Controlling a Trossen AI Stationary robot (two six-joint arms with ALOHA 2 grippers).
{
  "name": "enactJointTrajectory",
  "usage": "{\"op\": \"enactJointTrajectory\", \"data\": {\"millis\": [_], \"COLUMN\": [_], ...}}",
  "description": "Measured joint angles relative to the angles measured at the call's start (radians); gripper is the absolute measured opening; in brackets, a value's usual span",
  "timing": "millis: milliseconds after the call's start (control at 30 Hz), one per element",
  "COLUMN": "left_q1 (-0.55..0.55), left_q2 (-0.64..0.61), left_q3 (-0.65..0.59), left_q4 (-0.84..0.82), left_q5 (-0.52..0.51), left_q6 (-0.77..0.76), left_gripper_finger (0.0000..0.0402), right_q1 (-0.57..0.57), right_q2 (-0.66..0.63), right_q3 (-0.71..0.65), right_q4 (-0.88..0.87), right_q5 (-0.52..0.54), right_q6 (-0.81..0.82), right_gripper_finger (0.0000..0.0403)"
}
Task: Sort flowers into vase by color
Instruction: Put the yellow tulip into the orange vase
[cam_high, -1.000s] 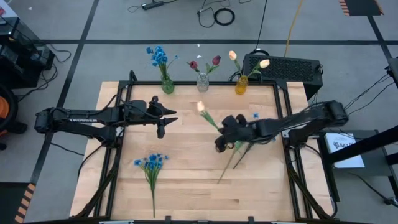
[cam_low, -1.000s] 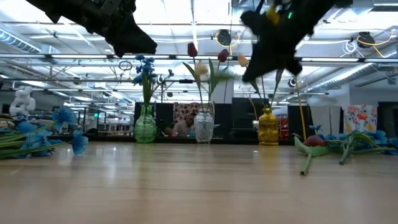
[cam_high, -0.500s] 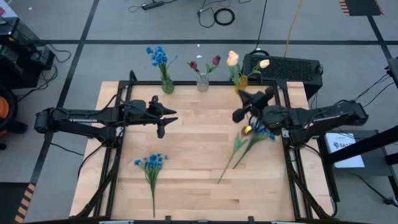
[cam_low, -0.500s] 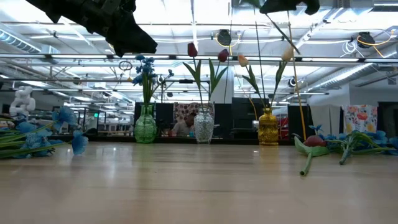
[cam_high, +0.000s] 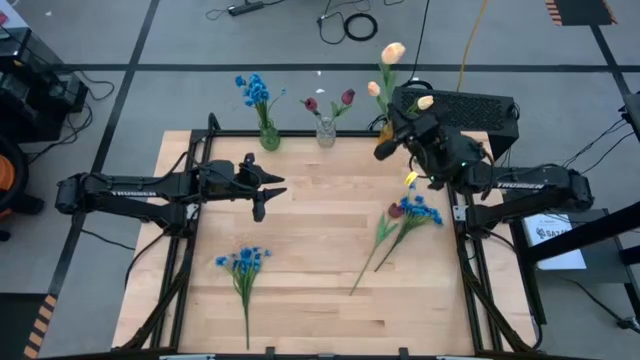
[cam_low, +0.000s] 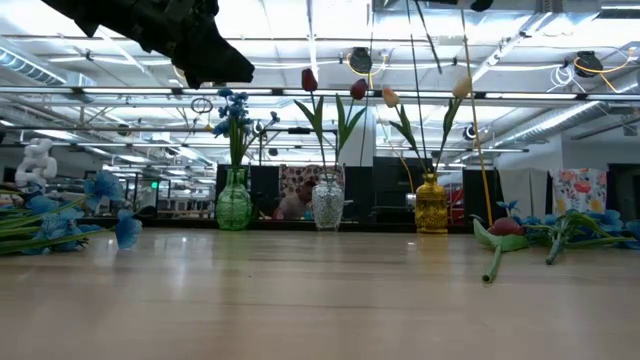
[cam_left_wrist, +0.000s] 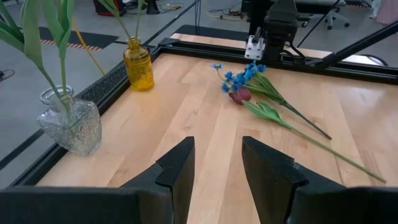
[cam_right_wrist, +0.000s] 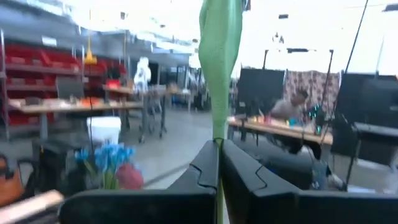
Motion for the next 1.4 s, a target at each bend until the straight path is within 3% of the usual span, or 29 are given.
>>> {"op": "enactJointTrajectory", "data": {"millis": [167, 400, 500, 800, 1167, 1400], "left_q1": [0.000, 0.000, 0.000, 0.000, 0.000, 0.000], "left_q2": [0.000, 0.000, 0.000, 0.000, 0.001, 0.000], "left_q3": [0.000, 0.000, 0.000, 0.000, 0.000, 0.000], "left_q4": [0.000, 0.000, 0.000, 0.027, 0.023, 0.022], "left_q5": [0.000, 0.000, 0.000, 0.000, 0.000, 0.000], "left_q6": [0.000, 0.001, 0.001, 0.002, 0.008, 0.008], "left_gripper_finger": [0.0140, 0.0140, 0.0140, 0.0140, 0.0140, 0.0140], "right_q1": [-0.078, -0.161, -0.193, -0.315, -0.445, -0.478], "right_q2": [0.001, 0.055, 0.102, 0.284, 0.439, 0.464], "right_q3": [-0.127, -0.376, -0.435, -0.412, -0.399, -0.395], "right_q4": [0.277, 0.778, 0.913, 0.960, 1.085, 1.084], "right_q5": [-0.071, -0.074, -0.073, -0.099, -0.117, -0.124], "right_q6": [-0.010, -0.072, -0.070, -0.167, -0.060, -0.035], "right_gripper_finger": [0.0000, 0.0000, 0.0000, 0.0000, 0.0000, 0.0000]}}
